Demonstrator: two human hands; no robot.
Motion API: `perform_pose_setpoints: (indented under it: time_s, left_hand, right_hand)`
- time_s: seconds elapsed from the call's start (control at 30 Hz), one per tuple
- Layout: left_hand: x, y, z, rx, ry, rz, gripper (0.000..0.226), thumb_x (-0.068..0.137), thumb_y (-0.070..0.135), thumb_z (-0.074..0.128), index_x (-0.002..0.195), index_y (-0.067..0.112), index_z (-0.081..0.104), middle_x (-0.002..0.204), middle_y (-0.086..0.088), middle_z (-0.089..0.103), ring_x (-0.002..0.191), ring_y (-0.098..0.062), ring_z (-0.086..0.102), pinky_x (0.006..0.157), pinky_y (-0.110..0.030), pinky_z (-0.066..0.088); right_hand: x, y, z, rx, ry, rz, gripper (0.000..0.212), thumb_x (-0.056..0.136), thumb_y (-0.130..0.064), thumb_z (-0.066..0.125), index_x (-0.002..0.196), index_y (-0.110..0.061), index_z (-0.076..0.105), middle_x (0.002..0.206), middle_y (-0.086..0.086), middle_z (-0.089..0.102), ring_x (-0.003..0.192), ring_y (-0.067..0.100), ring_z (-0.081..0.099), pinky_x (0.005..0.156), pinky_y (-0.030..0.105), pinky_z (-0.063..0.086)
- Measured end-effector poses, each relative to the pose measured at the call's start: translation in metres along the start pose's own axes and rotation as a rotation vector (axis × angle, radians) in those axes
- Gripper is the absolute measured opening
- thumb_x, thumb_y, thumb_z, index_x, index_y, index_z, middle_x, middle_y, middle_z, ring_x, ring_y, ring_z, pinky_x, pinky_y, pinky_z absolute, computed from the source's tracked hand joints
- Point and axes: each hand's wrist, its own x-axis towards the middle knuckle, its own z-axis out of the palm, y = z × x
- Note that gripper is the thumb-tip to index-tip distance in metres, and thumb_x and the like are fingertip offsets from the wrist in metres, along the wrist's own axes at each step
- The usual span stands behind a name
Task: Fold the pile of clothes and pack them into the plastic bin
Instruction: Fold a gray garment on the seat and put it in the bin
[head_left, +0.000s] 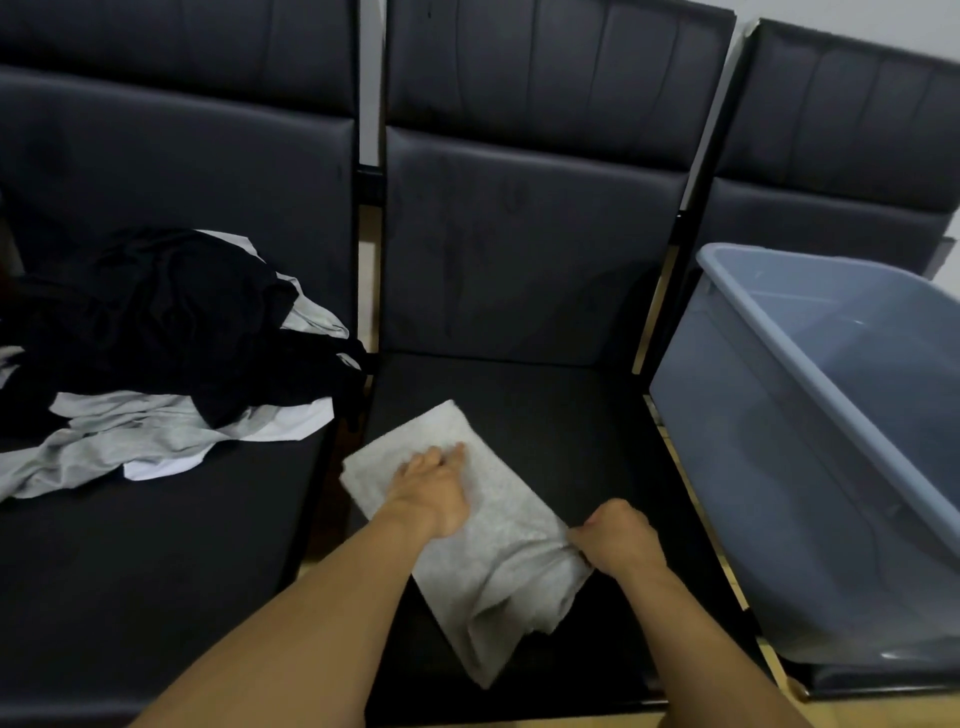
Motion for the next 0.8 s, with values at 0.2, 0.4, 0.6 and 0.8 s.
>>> perform_pose_setpoints:
  time_s: [0.2,0.4,0.6,0.8]
  left_hand:
    - [0.006,-0.008,0.003,-0.107,0.062,0.159,0.062,0.104,0.016,0.035,0.16,0.032,0.014,0.168,0.003,-0.003,0.154,-0.022,-0.005,0.125,-0.045,0.0]
    - [-0.002,-0.016,-0.004,-0.356,0.229,-0.312,0.075,0.093,0.044,0.058,0.146,0.001,0.028,0.147,-0.019,0.034,0.134,-0.036,0.039,0.108,-0.041,0.038]
    - [0.0,-0.02,0.003,-0.545,0.069,-0.343,0.072,0.079,0.059,0.069,0.127,0.006,0.055,0.119,-0.008,0.063,0.105,-0.025,0.063,0.076,-0.03,0.051]
    - [-0.001,-0.01,0.013,-0.309,0.103,-0.261,0.041,0.088,0.052,0.065,0.104,0.015,0.058,0.104,-0.004,0.064,0.097,-0.024,0.063,0.08,-0.034,0.055]
  right_hand:
    - [-0.029,0.004,-0.008,-0.135,-0.534,-0.022,0.015,0.083,-0.016,0.071,0.093,-0.005,0.076,0.074,0.004,0.072,0.06,0.01,0.066,0.05,0.018,0.047]
    - [-0.01,-0.011,-0.004,0.29,-0.262,0.072,0.05,0.087,-0.052,0.069,0.107,-0.006,0.069,0.095,0.005,0.074,0.083,0.018,0.071,0.076,0.032,0.061]
    - [-0.011,-0.038,0.006,0.5,-0.238,0.098,0.078,0.084,-0.06,0.071,0.135,-0.005,0.049,0.117,0.009,0.059,0.098,0.022,0.059,0.082,0.036,0.055]
    - [-0.009,-0.042,0.02,0.554,-0.259,0.008,0.054,0.086,-0.04,0.078,0.122,-0.003,0.061,0.115,0.009,0.067,0.096,0.022,0.064,0.077,0.034,0.057]
